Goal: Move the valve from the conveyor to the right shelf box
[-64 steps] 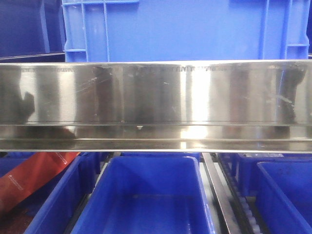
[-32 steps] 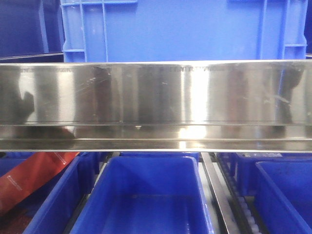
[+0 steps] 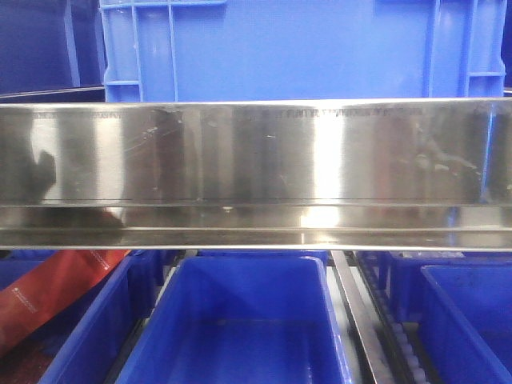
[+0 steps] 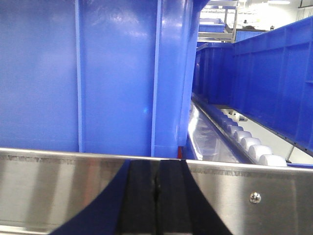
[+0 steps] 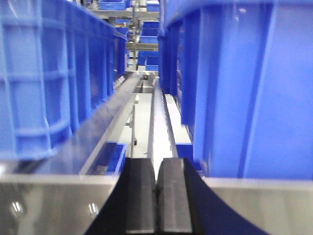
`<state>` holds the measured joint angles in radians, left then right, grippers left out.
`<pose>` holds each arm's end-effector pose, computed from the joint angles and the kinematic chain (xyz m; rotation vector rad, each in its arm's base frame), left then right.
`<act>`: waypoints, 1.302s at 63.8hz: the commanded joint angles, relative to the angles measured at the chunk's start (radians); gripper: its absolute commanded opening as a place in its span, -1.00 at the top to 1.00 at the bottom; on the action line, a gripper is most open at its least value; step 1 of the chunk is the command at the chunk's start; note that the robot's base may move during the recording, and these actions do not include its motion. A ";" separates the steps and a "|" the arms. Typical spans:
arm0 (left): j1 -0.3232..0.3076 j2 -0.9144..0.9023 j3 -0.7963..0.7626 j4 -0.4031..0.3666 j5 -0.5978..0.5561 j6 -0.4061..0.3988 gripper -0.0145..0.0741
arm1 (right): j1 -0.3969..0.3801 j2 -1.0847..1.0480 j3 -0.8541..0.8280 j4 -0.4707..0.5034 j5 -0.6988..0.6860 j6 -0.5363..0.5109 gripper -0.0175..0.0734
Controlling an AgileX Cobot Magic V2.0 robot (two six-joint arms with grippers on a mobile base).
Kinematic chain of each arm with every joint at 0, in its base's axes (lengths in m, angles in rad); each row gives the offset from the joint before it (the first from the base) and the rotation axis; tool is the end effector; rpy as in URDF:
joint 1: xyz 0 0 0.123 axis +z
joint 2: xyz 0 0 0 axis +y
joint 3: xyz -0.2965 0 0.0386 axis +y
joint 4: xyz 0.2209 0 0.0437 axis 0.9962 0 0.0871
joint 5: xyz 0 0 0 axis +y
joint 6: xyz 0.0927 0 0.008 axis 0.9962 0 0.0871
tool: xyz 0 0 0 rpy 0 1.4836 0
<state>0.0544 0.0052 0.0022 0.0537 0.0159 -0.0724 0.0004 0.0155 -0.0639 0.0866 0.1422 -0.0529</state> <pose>0.0178 0.0011 0.2110 -0.0558 1.5059 0.0293 0.0157 0.0012 0.2199 0.0160 1.5769 0.0357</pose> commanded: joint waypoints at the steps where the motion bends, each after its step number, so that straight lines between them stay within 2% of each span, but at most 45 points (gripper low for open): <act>1: 0.002 -0.005 -0.002 -0.005 -0.023 -0.007 0.92 | -0.008 -0.016 0.064 0.000 -0.073 0.014 0.97; 4: 0.002 -0.005 -0.002 -0.005 -0.023 -0.007 0.92 | -0.008 -0.016 0.064 0.003 -0.105 0.028 0.97; 8: 0.002 -0.005 -0.002 -0.005 -0.025 -0.007 0.92 | -0.008 -0.016 0.064 0.003 -0.054 0.028 0.97; 83: 0.002 -0.005 -0.002 -0.005 -0.025 -0.007 0.92 | -0.008 -0.016 0.064 0.018 -0.054 0.028 0.97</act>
<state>0.0544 0.0052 0.0022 0.0537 0.0139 -0.0724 -0.0039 0.0040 -0.0017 0.1033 0.1067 -0.0263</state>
